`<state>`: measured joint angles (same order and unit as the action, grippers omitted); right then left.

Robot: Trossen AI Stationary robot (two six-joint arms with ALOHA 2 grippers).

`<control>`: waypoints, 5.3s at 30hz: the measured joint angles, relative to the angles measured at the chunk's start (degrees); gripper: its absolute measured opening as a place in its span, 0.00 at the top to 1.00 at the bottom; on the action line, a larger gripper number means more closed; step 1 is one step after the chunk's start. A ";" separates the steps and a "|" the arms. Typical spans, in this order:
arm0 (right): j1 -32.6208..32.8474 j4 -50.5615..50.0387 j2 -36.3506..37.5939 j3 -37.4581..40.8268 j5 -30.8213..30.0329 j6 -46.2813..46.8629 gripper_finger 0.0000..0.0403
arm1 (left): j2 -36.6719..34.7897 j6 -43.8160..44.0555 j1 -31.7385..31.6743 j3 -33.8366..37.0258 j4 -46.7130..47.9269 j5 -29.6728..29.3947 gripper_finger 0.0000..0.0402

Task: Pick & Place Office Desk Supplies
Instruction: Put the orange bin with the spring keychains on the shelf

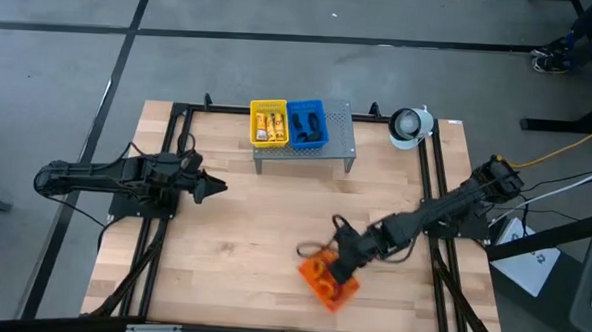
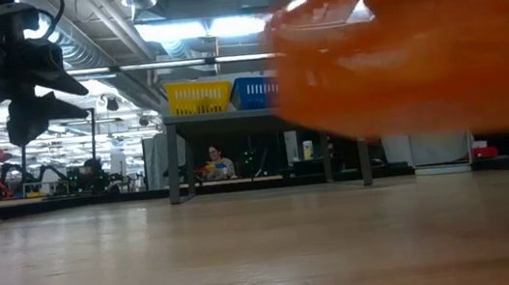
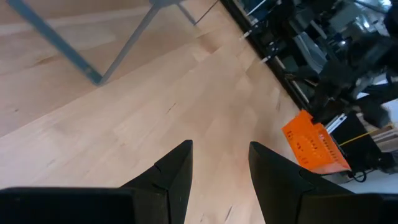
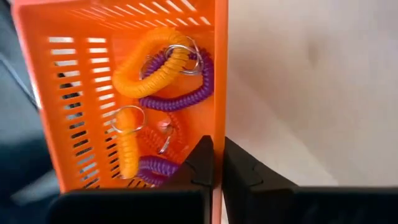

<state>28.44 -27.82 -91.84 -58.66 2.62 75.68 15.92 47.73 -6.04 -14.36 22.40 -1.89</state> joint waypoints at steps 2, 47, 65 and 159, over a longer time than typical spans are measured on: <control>-2.77 2.54 0.46 -1.40 -3.01 0.01 0.98 | 0.00 -0.48 0.00 0.01 -1.23 -0.02 0.61; -66.21 -42.13 0.66 -45.50 7.36 -34.36 0.98 | -0.02 -4.91 0.00 -0.01 -4.62 4.07 0.61; -72.08 -48.53 -8.22 -45.50 7.20 -41.64 0.98 | -0.02 -3.53 0.00 -0.01 -4.60 5.18 0.61; -73.39 -44.65 -10.57 -40.67 10.44 -39.91 0.97 | -0.02 -2.46 0.00 -0.04 -4.56 9.34 0.61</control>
<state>-44.95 -72.48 -102.41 -99.33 13.06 35.77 15.90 45.28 -6.04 -14.39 17.84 7.45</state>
